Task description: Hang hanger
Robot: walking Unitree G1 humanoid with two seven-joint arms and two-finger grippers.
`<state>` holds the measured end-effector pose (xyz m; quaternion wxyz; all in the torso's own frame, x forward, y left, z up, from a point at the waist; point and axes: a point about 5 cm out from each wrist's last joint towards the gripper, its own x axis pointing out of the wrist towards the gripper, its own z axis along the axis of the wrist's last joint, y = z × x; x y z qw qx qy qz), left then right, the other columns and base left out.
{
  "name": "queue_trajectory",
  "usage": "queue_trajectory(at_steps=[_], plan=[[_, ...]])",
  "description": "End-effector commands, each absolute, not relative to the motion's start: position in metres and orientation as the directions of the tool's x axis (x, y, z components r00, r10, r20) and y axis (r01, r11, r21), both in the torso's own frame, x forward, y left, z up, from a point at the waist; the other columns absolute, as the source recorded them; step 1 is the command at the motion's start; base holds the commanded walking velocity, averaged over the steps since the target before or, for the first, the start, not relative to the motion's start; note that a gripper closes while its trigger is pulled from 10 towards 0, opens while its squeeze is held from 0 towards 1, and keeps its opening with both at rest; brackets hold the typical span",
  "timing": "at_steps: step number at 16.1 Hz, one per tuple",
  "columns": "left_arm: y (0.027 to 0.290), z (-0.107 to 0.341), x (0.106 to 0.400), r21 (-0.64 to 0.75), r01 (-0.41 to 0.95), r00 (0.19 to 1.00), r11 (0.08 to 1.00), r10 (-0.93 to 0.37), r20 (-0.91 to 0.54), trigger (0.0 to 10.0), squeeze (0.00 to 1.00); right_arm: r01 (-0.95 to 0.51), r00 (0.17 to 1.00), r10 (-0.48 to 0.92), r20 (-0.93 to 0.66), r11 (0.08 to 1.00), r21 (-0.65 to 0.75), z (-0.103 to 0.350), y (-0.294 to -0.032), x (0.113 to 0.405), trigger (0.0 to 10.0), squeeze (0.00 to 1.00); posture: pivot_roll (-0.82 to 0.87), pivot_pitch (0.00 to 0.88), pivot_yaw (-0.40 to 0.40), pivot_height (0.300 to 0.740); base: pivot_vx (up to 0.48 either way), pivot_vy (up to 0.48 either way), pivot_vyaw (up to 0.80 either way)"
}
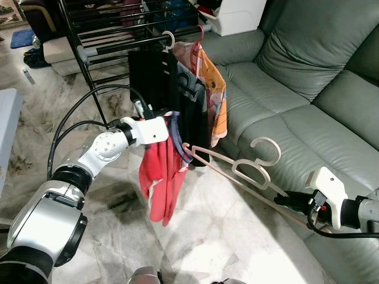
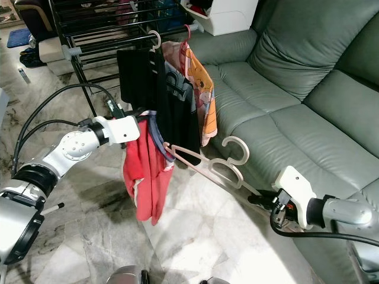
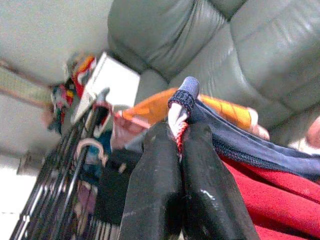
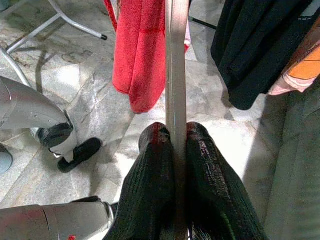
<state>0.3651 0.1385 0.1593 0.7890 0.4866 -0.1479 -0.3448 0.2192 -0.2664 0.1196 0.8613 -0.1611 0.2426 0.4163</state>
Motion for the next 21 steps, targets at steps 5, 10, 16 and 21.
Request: queue_trajectory(at_steps=[5,10,16,21], plan=[[0.136,0.171,0.363,0.874,0.389,0.683,0.293,-0.728,-0.06,10.0,0.0,-0.791,0.556,0.625,-0.548,0.6,-0.119,0.123,-0.271,0.224,10.0,0.0,-0.07,0.0,0.007,0.74,0.0,0.0,0.0],[0.135,0.167,0.359,0.867,0.411,0.658,0.282,-0.75,-0.068,10.0,0.0,-0.778,0.584,0.607,-0.539,0.608,-0.159,0.123,-0.272,0.229,10.0,0.0,-0.07,0.0,0.007,0.74,0.0,0.0,0.0],[0.145,0.162,0.36,0.863,0.414,0.692,0.291,-0.716,-0.091,10.0,0.0,-0.764,0.613,0.605,-0.508,0.618,-0.185,0.13,-0.275,0.234,10.0,0.0,-0.07,0.0,0.009,0.74,0.0,0.0,0.0],[0.138,0.168,0.359,0.865,0.409,0.668,0.29,-0.741,-0.067,10.0,0.0,-0.771,0.602,0.615,-0.508,0.614,-0.17,0.126,-0.273,0.233,10.0,0.0,-0.07,0.0,0.009,0.74,0.0,0.0,0.0]])
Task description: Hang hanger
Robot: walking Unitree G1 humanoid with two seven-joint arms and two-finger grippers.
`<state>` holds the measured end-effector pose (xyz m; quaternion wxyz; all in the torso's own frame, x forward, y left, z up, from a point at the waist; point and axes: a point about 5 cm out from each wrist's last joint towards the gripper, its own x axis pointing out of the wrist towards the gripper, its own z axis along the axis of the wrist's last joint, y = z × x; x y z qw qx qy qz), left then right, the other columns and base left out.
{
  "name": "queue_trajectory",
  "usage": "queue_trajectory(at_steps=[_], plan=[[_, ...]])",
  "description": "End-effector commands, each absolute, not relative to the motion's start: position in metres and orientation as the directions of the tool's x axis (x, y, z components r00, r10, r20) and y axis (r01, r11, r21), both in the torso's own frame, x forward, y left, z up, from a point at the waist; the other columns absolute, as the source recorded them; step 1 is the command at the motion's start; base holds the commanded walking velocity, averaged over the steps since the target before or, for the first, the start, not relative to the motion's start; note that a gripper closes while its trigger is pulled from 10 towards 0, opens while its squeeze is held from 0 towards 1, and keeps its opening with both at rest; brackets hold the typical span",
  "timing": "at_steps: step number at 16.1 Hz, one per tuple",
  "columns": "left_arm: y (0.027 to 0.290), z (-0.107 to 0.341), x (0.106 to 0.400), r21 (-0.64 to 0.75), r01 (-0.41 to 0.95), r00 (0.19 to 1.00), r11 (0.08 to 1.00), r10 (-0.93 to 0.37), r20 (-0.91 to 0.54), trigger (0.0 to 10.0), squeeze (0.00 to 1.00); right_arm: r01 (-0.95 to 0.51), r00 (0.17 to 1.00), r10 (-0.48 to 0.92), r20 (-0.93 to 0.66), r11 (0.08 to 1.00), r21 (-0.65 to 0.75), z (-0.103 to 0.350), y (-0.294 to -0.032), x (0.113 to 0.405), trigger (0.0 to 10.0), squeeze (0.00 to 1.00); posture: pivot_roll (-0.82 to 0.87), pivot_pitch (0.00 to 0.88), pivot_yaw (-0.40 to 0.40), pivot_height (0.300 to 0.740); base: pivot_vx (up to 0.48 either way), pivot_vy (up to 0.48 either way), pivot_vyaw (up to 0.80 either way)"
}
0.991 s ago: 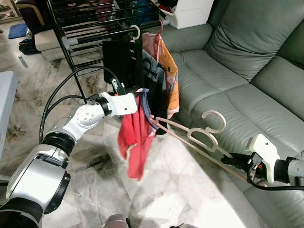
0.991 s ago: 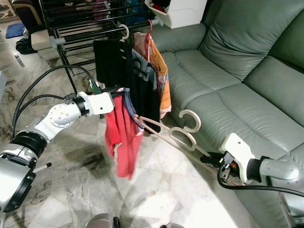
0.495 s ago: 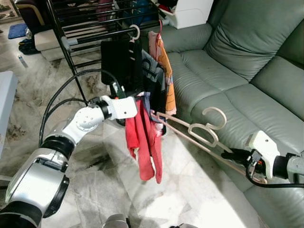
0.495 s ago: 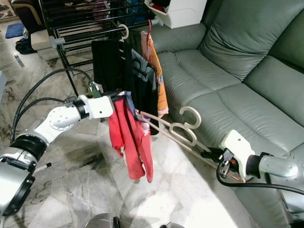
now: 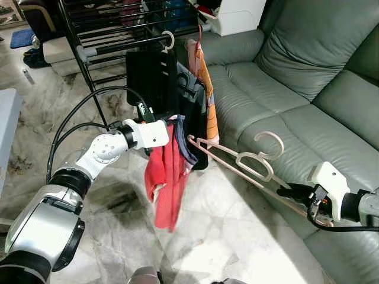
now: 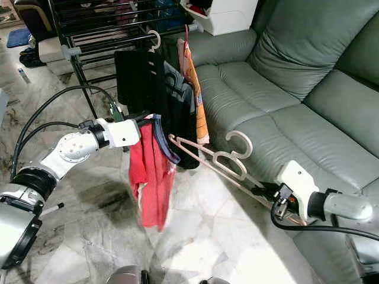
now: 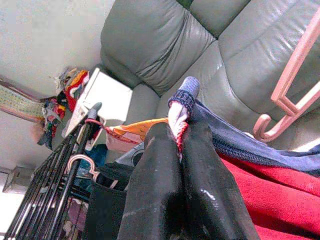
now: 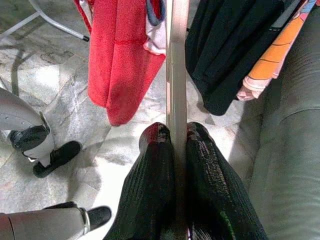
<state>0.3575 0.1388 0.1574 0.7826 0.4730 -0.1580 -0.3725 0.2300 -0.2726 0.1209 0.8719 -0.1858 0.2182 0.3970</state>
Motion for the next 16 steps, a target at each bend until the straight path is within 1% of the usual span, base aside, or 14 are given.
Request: queue_trajectory(at_steps=[1,4,7,8,14,16], plan=[[0.135,0.17,0.359,0.864,0.409,0.657,0.292,-0.752,-0.057,10.0,0.0,-0.777,0.592,0.623,-0.512,0.609,-0.157,0.124,-0.271,0.233,10.0,0.0,-0.07,0.0,0.009,0.74,0.0,0.0,0.0],[0.131,0.171,0.358,0.863,0.411,0.646,0.294,-0.761,-0.048,10.0,0.0,-0.784,0.58,0.632,-0.514,0.604,-0.143,0.123,-0.27,0.232,10.0,0.0,-0.07,0.0,0.009,0.74,0.0,0.0,0.0],[0.129,0.167,0.358,0.862,0.418,0.651,0.287,-0.756,-0.064,10.0,0.0,-0.814,0.524,0.675,-0.518,0.576,-0.074,0.123,-0.265,0.226,10.0,0.0,-0.07,0.0,0.009,0.74,0.0,0.0,0.0],[0.129,0.166,0.358,0.86,0.42,0.652,0.29,-0.755,-0.064,10.0,0.0,-0.818,0.518,0.68,-0.519,0.572,-0.065,0.123,-0.264,0.225,10.0,0.0,-0.07,0.0,0.009,0.74,0.0,0.0,0.0],[0.124,0.17,0.357,0.857,0.422,0.63,0.295,-0.776,-0.043,10.0,0.0,-0.807,0.53,0.655,-0.538,0.584,-0.085,0.118,-0.267,0.227,10.0,0.0,-0.07,0.0,0.007,0.74,0.0,0.0,0.0],[0.13,0.164,0.357,0.859,0.423,0.653,0.289,-0.754,-0.069,10.0,0.0,-0.815,0.517,0.668,-0.536,0.576,-0.069,0.12,-0.265,0.226,10.0,0.0,-0.07,0.0,0.007,0.74,0.0,0.0,0.0]])
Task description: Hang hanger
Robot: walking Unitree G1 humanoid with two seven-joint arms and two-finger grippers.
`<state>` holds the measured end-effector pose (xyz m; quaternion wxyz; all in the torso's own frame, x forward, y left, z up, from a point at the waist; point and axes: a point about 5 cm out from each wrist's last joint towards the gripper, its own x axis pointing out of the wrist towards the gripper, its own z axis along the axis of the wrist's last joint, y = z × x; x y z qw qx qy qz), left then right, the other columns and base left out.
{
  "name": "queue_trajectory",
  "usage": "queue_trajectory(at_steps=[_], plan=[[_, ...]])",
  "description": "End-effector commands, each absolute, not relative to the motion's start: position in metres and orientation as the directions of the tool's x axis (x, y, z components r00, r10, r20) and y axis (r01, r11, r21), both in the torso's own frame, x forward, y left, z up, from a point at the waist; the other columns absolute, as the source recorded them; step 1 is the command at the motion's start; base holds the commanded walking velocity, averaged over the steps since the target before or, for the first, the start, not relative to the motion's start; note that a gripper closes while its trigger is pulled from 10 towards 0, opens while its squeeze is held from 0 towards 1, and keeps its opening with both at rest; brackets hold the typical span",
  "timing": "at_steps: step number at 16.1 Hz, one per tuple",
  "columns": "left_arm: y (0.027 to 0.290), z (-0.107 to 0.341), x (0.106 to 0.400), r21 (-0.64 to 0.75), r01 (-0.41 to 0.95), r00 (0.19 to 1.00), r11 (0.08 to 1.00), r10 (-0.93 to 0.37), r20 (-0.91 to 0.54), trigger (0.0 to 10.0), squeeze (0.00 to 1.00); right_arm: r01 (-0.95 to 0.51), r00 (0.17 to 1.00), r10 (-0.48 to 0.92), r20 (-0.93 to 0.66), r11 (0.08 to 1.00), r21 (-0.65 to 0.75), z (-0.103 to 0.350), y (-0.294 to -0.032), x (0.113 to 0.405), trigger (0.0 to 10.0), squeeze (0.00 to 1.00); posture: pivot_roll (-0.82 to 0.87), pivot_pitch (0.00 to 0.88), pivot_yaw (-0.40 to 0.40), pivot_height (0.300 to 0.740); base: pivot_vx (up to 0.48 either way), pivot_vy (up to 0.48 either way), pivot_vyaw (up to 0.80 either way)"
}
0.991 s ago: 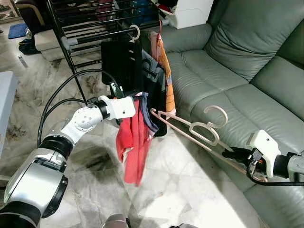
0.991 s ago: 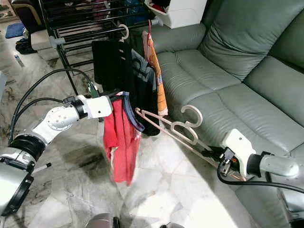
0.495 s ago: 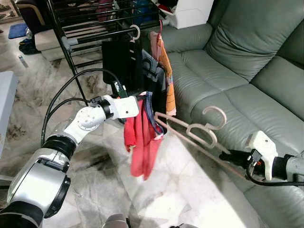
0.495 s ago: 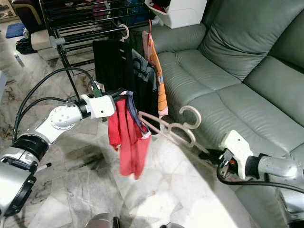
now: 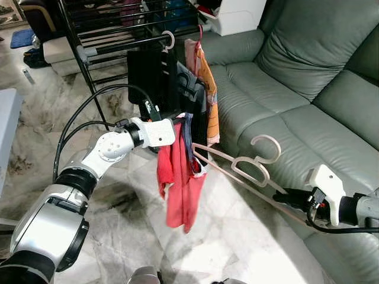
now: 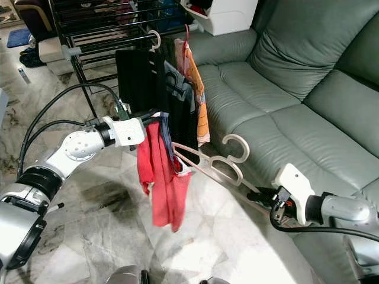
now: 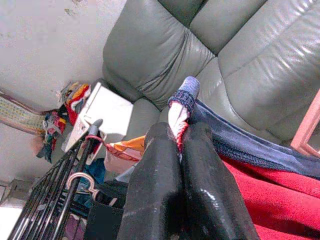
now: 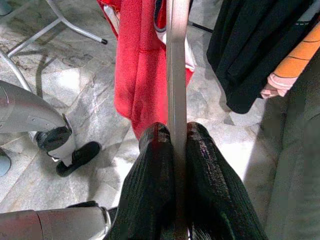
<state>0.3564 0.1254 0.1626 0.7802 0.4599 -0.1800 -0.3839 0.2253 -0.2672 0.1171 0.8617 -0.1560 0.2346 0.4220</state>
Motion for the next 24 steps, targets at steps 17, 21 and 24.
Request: queue_trajectory(at_steps=[17,21,24], plan=[[0.126,0.091,0.331,0.343,0.464,0.874,0.817,-0.485,-0.028,10.0,0.0,-0.618,0.734,0.413,-0.539,0.736,-0.278,0.079,-0.236,0.247,10.0,0.0,-0.07,0.0,-0.008,0.74,0.0,0.0,0.0],[0.122,0.1,0.335,0.436,0.524,0.826,0.732,-0.562,-0.049,10.0,0.0,-0.786,0.561,0.593,-0.577,0.601,-0.145,0.11,-0.238,0.236,10.0,0.0,-0.12,0.0,0.001,0.74,0.0,0.0,0.0],[0.125,0.118,0.344,0.486,0.505,0.821,0.714,-0.571,-0.016,10.0,0.0,-0.838,0.454,0.635,-0.625,0.542,-0.058,0.119,-0.243,0.217,10.0,0.0,-0.13,0.002,0.0,0.74,0.0,0.0,0.0]])
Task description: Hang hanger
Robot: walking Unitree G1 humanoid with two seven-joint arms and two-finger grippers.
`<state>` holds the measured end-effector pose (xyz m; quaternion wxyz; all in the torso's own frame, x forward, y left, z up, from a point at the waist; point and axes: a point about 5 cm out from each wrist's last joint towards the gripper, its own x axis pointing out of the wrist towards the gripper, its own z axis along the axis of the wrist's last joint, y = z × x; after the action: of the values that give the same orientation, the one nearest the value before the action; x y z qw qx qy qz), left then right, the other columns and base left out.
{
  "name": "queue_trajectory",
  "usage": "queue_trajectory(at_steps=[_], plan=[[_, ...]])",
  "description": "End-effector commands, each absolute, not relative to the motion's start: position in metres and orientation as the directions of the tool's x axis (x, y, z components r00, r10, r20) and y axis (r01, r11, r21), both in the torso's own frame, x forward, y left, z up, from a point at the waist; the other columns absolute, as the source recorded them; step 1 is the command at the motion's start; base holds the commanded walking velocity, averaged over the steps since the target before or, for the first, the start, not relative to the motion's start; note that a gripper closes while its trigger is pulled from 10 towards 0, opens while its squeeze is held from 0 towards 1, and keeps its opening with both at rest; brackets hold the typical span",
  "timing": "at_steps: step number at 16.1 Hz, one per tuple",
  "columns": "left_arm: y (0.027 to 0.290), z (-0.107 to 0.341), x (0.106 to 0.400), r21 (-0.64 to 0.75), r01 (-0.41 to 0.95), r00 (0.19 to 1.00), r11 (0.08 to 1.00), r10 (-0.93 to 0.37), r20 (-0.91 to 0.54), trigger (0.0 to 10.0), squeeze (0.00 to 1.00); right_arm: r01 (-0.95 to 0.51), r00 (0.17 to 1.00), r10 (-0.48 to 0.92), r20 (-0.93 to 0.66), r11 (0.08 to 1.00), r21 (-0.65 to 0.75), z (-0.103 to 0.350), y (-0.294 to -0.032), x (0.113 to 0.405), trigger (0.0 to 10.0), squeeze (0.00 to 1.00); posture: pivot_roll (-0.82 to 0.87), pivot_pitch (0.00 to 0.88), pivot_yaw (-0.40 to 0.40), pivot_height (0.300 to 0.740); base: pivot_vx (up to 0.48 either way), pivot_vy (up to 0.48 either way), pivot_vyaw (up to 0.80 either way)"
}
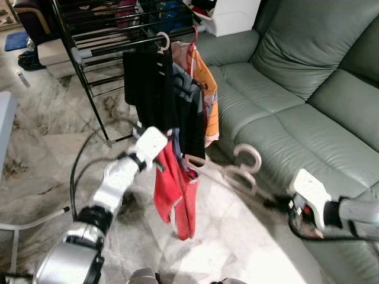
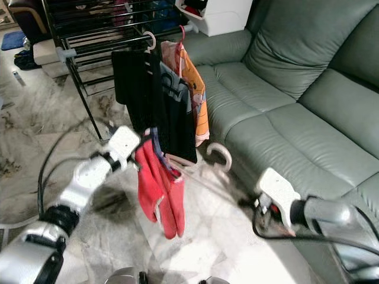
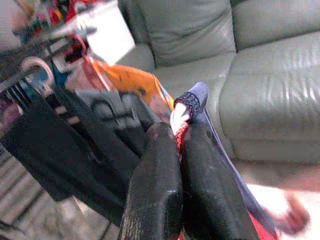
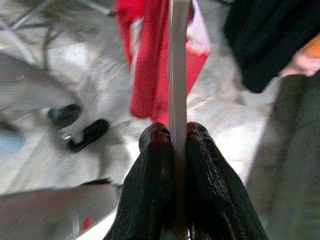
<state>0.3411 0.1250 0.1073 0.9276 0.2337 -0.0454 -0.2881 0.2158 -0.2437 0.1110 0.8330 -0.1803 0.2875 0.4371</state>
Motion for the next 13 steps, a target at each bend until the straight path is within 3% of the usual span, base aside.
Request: queue_trajectory(at_steps=[1,13], plan=[[0.126,0.124,0.346,0.496,0.496,0.82,0.712,-0.572,0.002,10.0,0.0,-0.837,0.447,0.63,-0.635,0.545,-0.048,0.119,-0.245,0.214,10.0,0.0,-0.13,0.003,0.0,0.74,0.0,0.0,0.0],[0.132,0.154,0.347,0.599,0.484,0.768,0.638,-0.637,0.059,10.0,0.0,-0.734,0.583,0.514,-0.629,0.665,-0.137,0.115,-0.261,0.23,10.0,0.0,-0.13,0.006,-0.006,0.74,0.0,0.0,0.0]])
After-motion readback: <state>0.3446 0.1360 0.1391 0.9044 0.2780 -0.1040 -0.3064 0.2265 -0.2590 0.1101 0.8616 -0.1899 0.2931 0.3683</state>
